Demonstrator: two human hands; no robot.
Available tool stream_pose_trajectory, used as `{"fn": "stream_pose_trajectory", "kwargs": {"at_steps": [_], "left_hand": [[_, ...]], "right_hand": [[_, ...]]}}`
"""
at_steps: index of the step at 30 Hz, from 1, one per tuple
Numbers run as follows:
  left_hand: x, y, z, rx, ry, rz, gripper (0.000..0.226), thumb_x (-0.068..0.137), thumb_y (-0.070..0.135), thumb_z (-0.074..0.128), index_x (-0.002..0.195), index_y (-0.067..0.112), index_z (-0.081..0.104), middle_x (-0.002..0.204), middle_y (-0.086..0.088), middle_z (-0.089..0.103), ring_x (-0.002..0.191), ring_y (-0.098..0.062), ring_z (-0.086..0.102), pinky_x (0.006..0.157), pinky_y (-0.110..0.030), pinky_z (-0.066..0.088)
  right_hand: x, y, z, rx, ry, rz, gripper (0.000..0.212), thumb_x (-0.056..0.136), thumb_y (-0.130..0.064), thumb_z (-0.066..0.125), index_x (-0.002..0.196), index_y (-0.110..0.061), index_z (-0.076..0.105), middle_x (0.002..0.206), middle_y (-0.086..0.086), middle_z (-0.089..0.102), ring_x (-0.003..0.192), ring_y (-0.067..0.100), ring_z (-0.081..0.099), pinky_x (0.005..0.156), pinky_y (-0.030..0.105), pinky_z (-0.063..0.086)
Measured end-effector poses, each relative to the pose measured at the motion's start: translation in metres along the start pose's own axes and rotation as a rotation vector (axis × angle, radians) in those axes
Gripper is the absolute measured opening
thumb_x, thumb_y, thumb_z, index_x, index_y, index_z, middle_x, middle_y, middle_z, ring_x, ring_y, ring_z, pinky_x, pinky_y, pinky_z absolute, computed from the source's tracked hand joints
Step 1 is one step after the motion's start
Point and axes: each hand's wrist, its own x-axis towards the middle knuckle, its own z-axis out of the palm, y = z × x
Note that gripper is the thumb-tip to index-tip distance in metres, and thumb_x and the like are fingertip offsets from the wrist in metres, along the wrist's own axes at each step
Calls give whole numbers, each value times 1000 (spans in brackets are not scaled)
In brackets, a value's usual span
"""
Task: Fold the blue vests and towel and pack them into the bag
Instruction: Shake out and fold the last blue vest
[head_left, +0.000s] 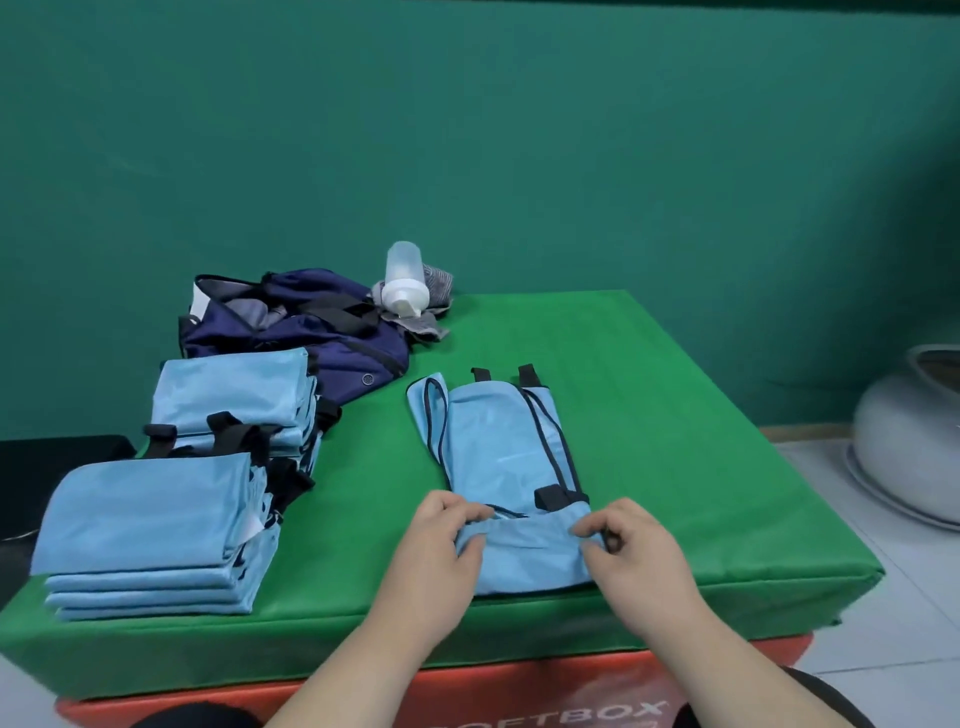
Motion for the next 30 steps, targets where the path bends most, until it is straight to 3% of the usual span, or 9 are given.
{"fn": "stream_pose_trajectory", "kwargs": {"at_steps": [8, 12, 16, 21, 23, 26, 30], "left_hand": [[18, -24, 3, 36, 7, -63, 20, 93, 13, 64, 105, 28, 68, 99, 19, 48, 84, 2, 52, 68, -3, 37], [22, -22, 5, 54, -35, 16, 32, 91, 8, 58, 113, 29, 68, 110, 27, 49, 97, 14, 50, 81, 2, 34], [20, -25, 12, 55, -55, 108, 47, 87, -2, 53, 114, 34, 68, 118, 31, 43, 107, 2, 52, 92, -16, 43], [26, -21, 8, -117, 61, 205, 49, 84, -15, 50, 104, 24, 74, 115, 28, 51, 114, 1, 53, 96, -5, 35], [30, -24, 7, -134, 54, 180, 48, 85, -14, 49, 104, 22, 73, 116, 28, 51, 115, 3, 52, 97, -5, 34], [32, -30, 11, 14, -50, 79, 47, 90, -6, 47, 117, 27, 67, 127, 27, 45, 120, -2, 47, 106, -20, 36], [29, -27, 9, 143, -121, 16, 58, 85, -6, 43, 126, 31, 61, 140, 20, 40, 128, -5, 36, 118, -31, 24]], "right_hand": [[15, 5, 13, -167, -45, 8, 28, 82, -7, 64, 73, -33, 59, 88, -11, 53, 76, 9, 52, 62, 23, 42], [15, 5, 15, -184, -58, 22, 28, 82, -6, 65, 74, -32, 60, 88, -13, 52, 75, 7, 51, 62, 19, 42], [16, 4, 18, -152, 1, -26, 38, 79, 1, 68, 69, -35, 60, 87, -11, 55, 83, 7, 55, 66, 10, 39], [12, -4, 13, -8, 163, -74, 44, 74, 15, 69, 64, -27, 64, 86, -9, 57, 84, 8, 58, 69, 7, 39], [12, -6, 12, -7, 159, -64, 41, 75, 15, 70, 65, -25, 65, 84, -8, 57, 85, 7, 57, 68, 6, 39], [16, -1, 15, -49, 58, 6, 38, 79, 10, 69, 71, -27, 65, 90, -6, 56, 89, 1, 55, 72, 4, 37], [15, 1, 16, -80, -14, 55, 33, 82, 4, 67, 78, -28, 65, 96, -10, 54, 92, -3, 53, 73, 3, 38]]}}
